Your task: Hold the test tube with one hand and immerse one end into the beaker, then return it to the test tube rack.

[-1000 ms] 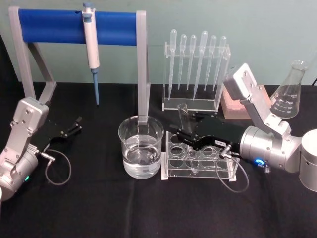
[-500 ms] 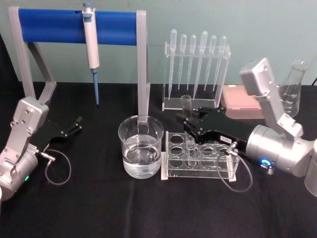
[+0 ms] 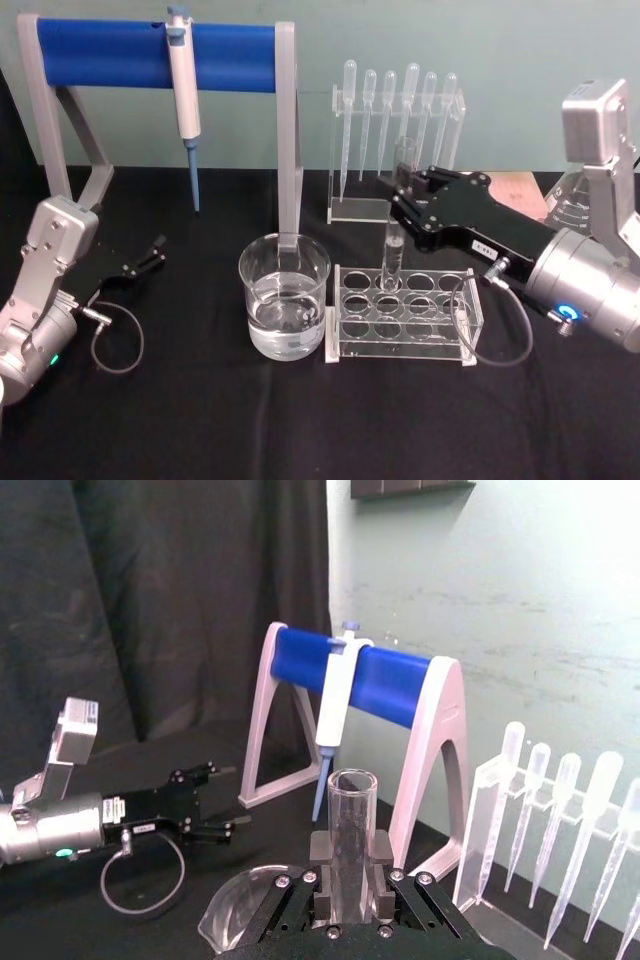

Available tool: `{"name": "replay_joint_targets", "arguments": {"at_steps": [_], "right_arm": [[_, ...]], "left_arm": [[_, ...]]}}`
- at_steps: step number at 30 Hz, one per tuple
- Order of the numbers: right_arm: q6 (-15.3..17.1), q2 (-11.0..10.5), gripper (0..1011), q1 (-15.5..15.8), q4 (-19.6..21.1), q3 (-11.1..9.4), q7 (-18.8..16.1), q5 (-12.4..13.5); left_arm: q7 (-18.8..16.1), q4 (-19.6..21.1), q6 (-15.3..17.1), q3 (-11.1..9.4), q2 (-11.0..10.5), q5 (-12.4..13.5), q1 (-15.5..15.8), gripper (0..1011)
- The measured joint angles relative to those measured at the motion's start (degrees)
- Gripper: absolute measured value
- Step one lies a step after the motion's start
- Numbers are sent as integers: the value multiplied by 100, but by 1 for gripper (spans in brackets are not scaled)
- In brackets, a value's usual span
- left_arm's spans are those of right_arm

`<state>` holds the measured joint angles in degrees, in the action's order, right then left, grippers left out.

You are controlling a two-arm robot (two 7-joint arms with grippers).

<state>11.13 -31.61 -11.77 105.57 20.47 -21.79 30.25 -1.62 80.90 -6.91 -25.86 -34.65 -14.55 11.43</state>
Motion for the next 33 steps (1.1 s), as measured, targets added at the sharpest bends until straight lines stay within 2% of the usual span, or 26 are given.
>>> {"name": "replay_joint_targets", "arguments": {"at_steps": [33], "right_arm": [[-48,-3,224,42,31,-34,69,5]], "left_arm": [[0,0,0,0,0,0,0,1000]]}}
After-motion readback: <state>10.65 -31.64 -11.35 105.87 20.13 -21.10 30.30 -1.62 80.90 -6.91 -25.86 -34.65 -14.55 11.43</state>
